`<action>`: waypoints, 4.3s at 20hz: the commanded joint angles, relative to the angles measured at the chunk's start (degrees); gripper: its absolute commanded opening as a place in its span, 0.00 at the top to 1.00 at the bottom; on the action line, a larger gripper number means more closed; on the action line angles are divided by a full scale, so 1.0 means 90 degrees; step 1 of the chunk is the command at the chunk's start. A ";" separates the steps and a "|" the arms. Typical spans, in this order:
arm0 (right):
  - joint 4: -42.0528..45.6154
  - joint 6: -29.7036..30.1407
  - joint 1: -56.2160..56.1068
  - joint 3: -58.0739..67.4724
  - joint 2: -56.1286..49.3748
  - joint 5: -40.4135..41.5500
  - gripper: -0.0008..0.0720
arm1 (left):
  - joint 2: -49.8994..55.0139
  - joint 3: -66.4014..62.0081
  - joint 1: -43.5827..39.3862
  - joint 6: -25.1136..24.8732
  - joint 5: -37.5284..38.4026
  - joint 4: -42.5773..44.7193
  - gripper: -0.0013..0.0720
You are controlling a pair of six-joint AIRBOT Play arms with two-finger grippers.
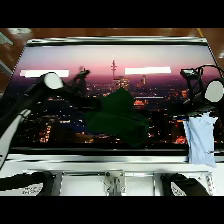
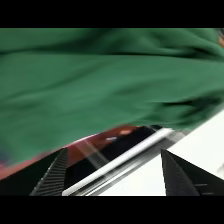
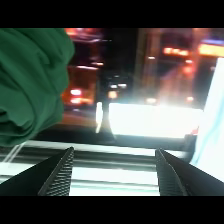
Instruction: Fold the shirts.
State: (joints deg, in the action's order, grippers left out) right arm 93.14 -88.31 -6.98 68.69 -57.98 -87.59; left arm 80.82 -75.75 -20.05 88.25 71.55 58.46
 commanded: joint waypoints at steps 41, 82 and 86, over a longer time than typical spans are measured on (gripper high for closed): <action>-0.3776 0.1076 -0.0347 -0.1620 0.0148 0.3711 0.90 | -0.1666 0.1353 0.0595 -0.2115 -0.3330 -0.2283 0.93; -0.5387 0.0789 -0.0466 -0.2404 -0.1812 0.5202 0.18 | -0.0340 0.2849 0.0784 0.0061 -0.3436 -0.0787 0.47; -0.4303 0.1166 0.0211 -0.1863 -0.1248 0.3718 0.12 | -0.0578 0.2288 0.1955 -0.0561 -0.1724 -0.0391 0.03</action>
State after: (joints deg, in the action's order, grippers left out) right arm 48.56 -79.96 -8.54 49.25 -71.55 -45.71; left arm 75.83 -52.38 -8.34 87.29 45.89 53.12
